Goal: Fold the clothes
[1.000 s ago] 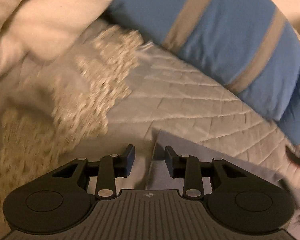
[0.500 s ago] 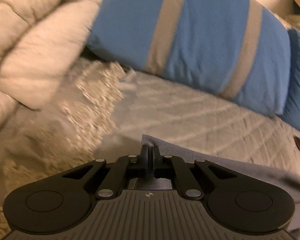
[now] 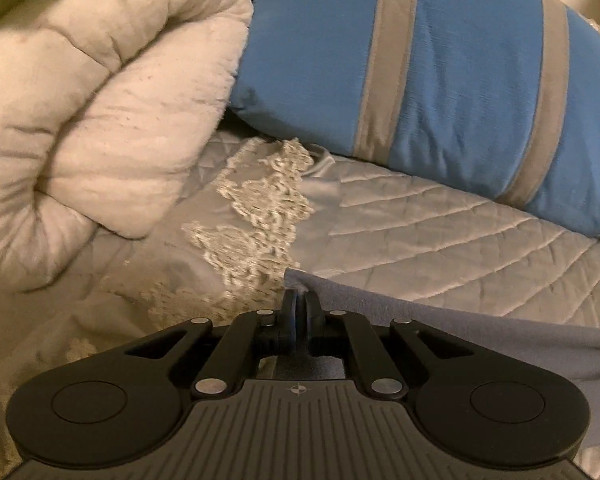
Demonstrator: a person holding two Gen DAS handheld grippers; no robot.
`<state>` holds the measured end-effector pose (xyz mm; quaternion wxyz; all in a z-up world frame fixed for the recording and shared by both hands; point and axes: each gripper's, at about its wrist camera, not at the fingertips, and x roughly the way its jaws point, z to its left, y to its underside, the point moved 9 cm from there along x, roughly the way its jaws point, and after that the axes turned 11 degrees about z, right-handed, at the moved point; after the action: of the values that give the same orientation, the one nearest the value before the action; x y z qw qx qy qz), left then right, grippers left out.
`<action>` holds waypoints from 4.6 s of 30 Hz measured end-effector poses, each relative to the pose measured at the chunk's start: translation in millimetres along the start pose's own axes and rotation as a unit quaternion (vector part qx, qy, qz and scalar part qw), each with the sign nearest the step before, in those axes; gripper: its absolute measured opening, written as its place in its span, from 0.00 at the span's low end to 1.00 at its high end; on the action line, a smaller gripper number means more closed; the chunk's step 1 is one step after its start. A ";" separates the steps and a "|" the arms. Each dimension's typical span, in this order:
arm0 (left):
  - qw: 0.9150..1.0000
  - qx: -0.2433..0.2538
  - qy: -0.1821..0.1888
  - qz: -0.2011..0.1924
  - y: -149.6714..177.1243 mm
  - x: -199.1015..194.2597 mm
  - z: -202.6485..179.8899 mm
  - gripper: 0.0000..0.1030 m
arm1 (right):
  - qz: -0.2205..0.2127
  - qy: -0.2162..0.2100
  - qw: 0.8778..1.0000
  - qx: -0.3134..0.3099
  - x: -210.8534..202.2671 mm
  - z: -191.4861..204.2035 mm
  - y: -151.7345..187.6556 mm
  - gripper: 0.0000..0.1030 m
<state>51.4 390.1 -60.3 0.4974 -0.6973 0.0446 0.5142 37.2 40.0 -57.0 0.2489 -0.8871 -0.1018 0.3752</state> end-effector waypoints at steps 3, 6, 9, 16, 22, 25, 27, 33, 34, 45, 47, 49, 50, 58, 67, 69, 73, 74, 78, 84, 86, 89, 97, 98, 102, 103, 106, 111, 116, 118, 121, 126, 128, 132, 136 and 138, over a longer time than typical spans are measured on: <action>1.000 -0.002 0.004 0.002 1.3 -2.7 0.5 0.35 | 0.007 0.001 1.000 0.015 0.3 -4.9 0.3 0.86; 1.000 -0.006 0.008 0.004 3.2 -12.2 3.0 0.49 | 0.014 -0.001 1.000 0.023 4.1 -6.3 3.5 0.87; 0.999 -0.002 0.032 0.007 5.4 -23.5 1.1 0.50 | 0.024 -0.013 0.999 0.040 9.7 -8.2 8.5 0.87; 0.973 0.188 0.129 -0.016 35.8 -70.4 -75.3 0.50 | 0.040 -0.020 0.997 0.066 19.2 -15.4 17.5 0.86; 0.886 0.444 0.118 -0.058 97.6 -97.3 -183.6 0.50 | 0.049 -0.017 0.995 0.084 24.5 -25.9 25.6 0.86; 0.838 0.528 0.102 -0.093 123.4 -101.3 -223.9 0.50 | 0.060 -0.016 0.993 0.099 31.6 -32.1 35.5 0.86; 0.812 0.566 0.099 -0.101 137.3 -100.2 -243.5 0.48 | 0.065 -0.014 0.993 0.103 34.5 -34.9 39.9 0.86; 0.754 0.645 0.061 -0.105 160.0 -82.8 -265.8 0.29 | 0.061 -0.008 0.992 0.108 34.1 -44.0 44.2 0.86; 0.753 0.648 0.057 -0.101 161.0 -79.3 -266.5 0.27 | 0.060 -0.007 0.992 0.110 33.8 -46.3 44.8 0.86; 0.751 0.653 0.053 -0.076 158.0 -70.4 -270.5 0.15 | 0.049 0.013 0.991 0.125 27.1 -71.3 48.2 0.86; 0.754 0.650 0.054 -0.074 156.6 -71.3 -270.1 0.15 | 0.051 0.016 0.990 0.128 28.4 -75.1 49.9 0.86; 0.758 0.646 0.056 -0.071 155.5 -71.0 -270.6 0.15 | 0.056 0.019 0.990 0.132 31.1 -78.1 52.0 0.86; 0.759 0.645 0.057 -0.070 155.4 -71.1 -270.7 0.15 | 0.058 0.021 0.989 0.133 32.7 -79.3 53.0 0.86; 0.751 0.653 0.056 -0.083 158.5 -73.5 -269.7 0.12 | 0.069 0.019 0.987 0.141 42.2 -78.1 55.9 0.86; 0.771 0.626 0.070 -0.093 148.1 -83.2 -267.1 0.08 | 0.086 0.003 0.984 0.159 53.4 -77.8 66.5 0.84; 0.772 0.624 0.072 -0.098 146.9 -86.2 -266.1 0.08 | 0.085 0.005 0.983 0.161 52.3 -80.0 67.2 0.84; 0.774 0.618 0.081 -0.110 143.2 -93.6 -262.8 0.07 | 0.084 0.007 0.983 0.162 52.4 -83.3 68.9 0.84; 0.777 0.614 0.085 -0.112 141.3 -95.5 -261.6 0.07 | 0.085 0.006 0.983 0.162 53.2 -83.4 69.7 0.83; 0.782 0.604 0.091 -0.123 134.5 -101.2 -259.4 0.07 | 0.084 -0.012 0.983 0.164 56.9 -81.9 70.6 0.77; 0.781 0.604 0.074 -0.140 131.4 -102.6 -259.1 0.06 | 0.075 -0.090 0.973 0.197 67.7 -85.3 68.9 0.56; 0.781 0.602 0.067 -0.150 130.2 -102.9 -259.1 0.06 | 0.072 -0.117 0.965 0.223 73.0 -93.2 69.6 0.55; 0.784 0.599 0.065 -0.152 127.7 -103.5 -259.1 0.05 | 0.068 -0.140 0.957 0.247 82.9 -103.3 70.0 0.49; 0.791 0.590 0.063 -0.152 123.0 -104.3 -256.3 0.05 | 0.081 -0.171 0.949 0.253 101.1 -97.0 74.1 0.32; 0.791 0.589 0.063 -0.152 122.8 -104.1 -256.1 0.05 | 0.083 -0.174 0.948 0.254 103.4 -96.2 74.6 0.32; 0.790 0.591 0.061 -0.150 124.3 -103.3 -256.6 0.05 | 0.092 -0.168 0.950 0.246 110.3 -89.6 76.4 0.21; 0.789 0.593 0.060 -0.148 124.9 -103.0 -256.5 0.05 | 0.092 -0.169 0.950 0.246 110.7 -88.4 76.1 0.15; 0.787 0.597 0.058 -0.146 125.8 -102.7 -256.3 0.05 | 0.094 -0.158 0.952 0.244 106.8 -89.1 73.5 0.05; 0.788 0.595 0.056 -0.147 124.3 -103.0 -254.4 0.04 | 0.085 -0.099 0.969 0.208 82.7 -95.5 68.4 0.04; 0.786 0.600 0.051 -0.141 125.3 -101.1 -252.0 0.04 | 0.067 -0.076 0.979 0.175 50.6 -96.7 70.1 0.04; 0.780 0.610 0.047 -0.135 128.5 -99.1 -251.2 0.04 | 0.068 -0.077 0.982 0.161 44.4 -92.9 73.1 0.03; 0.771 0.623 0.038 -0.124 132.6 -95.5 -248.9 0.04 | 0.076 -0.077 0.985 0.131 40.5 -81.3 79.1 0.02; 0.780 0.613 0.087 -0.090 131.0 -103.8 -248.8 0.07 | 0.082 -0.084 0.989 0.088 37.2 -66.1 84.1 0.02; 0.779 0.608 0.118 -0.093 135.1 -111.7 -257.3 0.19 | 0.075 -0.088 0.990 0.080 35.1 -62.3 81.0 0.02; 0.764 0.620 0.145 -0.106 149.3 -120.5 -278.4 0.39 | 0.055 -0.072 0.994 0.069 30.2 -59.2 73.8 0.36; 0.748 0.639 0.146 -0.105 163.4 -115.9 -296.6 0.39 | 0.053 -0.055 0.995 0.066 32.5 -59.0 72.2 0.53; 0.748 0.639 0.149 -0.100 166.0 -111.5 -303.2 0.39 | 0.054 -0.049 0.995 0.064 33.4 -59.6 72.4 0.57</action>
<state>108.0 32.6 -90.1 0.8625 -0.2844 0.3662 0.2025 102.8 -31.4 -79.6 0.2797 -0.8539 -0.0418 0.4369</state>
